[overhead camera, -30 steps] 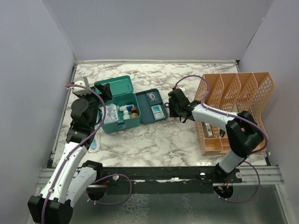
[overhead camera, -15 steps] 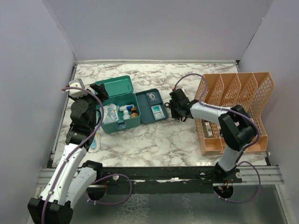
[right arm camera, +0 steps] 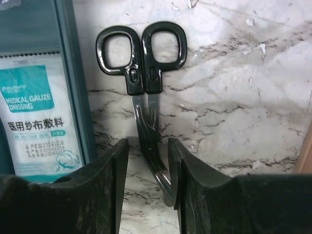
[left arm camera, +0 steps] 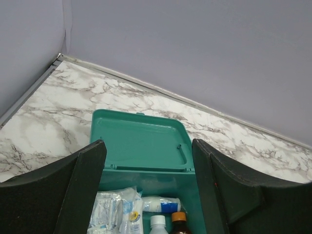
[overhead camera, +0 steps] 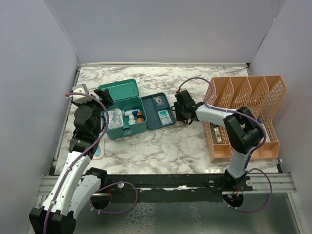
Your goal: Organize the medicine kit
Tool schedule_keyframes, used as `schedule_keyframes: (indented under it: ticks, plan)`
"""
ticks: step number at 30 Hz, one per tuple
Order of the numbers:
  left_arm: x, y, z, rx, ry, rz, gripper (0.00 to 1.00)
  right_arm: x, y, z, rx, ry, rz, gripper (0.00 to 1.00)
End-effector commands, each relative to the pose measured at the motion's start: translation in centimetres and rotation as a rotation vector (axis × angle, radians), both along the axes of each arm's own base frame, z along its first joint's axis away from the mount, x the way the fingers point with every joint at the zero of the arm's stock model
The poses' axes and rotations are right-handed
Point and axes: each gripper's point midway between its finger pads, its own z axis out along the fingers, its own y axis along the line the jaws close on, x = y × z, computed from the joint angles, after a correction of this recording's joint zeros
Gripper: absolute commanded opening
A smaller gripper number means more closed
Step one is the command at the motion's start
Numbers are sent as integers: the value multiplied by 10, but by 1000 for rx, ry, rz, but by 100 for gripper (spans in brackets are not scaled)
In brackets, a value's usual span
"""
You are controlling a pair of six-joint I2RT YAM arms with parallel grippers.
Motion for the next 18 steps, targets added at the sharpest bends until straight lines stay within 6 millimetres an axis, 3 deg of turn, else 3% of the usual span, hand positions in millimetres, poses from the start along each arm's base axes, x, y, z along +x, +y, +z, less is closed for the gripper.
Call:
schedule_keyframes:
  ticks: [1, 9, 12, 18]
  plan:
    - [0, -9, 12, 21, -46, -59, 74, 3, 6, -12, -9, 40, 44, 37]
    - [-6, -2, 14, 7, -87, -23, 74, -23, -8, -28, -51, 139, 45, 17]
    - [-5, -2, 12, -4, -86, -24, 74, -26, -8, -23, -39, 140, 46, 18]
    - [-4, -2, 12, -4, -80, -24, 74, -28, -7, -15, -32, 158, 34, 29]
